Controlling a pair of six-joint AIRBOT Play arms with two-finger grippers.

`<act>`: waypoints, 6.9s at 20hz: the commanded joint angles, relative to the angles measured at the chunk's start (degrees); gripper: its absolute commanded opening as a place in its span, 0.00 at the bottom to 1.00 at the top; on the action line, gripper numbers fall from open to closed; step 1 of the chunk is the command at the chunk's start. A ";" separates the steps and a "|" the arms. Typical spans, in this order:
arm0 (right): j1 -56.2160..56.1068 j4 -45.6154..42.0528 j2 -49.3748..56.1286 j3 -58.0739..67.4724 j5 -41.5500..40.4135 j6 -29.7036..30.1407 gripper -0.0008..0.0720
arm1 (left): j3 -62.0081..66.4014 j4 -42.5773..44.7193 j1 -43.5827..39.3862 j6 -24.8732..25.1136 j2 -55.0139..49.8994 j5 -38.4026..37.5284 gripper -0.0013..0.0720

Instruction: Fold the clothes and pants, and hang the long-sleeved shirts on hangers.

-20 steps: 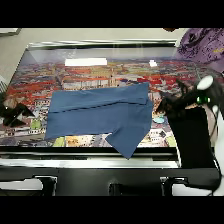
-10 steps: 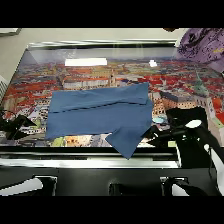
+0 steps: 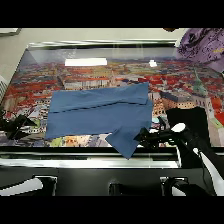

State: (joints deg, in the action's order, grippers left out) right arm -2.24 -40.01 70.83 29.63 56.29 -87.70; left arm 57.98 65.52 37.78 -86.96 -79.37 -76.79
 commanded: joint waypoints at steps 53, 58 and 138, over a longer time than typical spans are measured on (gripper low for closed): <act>-0.87 -16.87 -21.03 6.49 10.73 -5.60 0.04 | -14.40 -5.95 0.59 7.43 14.03 8.63 0.04; -0.87 -20.96 -5.57 23.89 9.29 -1.95 0.04 | -6.84 -5.70 -6.08 7.67 12.31 19.17 0.04; 7.08 -29.64 20.41 73.99 30.25 -6.71 0.05 | 36.98 -29.14 -61.96 -4.81 -34.29 30.60 0.04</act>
State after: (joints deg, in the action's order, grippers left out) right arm 4.91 -65.93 95.55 103.57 85.30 -92.51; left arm 94.87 43.97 -16.95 -91.05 -111.50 -53.56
